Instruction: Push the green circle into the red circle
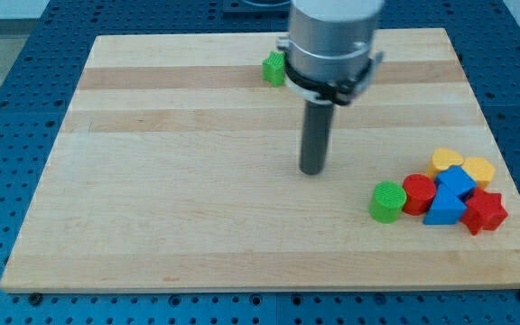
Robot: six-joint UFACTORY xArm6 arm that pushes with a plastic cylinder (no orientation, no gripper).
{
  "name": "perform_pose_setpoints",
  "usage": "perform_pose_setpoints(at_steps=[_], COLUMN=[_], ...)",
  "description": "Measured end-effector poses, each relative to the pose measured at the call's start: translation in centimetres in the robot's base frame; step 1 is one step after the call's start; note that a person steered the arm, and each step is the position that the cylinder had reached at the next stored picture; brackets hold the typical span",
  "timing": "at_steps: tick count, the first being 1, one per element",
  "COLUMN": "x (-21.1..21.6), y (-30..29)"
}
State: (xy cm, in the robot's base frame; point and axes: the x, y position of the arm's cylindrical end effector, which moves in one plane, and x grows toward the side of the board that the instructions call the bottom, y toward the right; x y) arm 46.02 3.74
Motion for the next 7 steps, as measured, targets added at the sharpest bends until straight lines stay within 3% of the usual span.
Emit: perform_pose_setpoints(at_steps=[3,5,6,7], x=[-12.0,-19.4,-18.5,-14.0], y=[-7.3,-6.0,-4.1,-3.8])
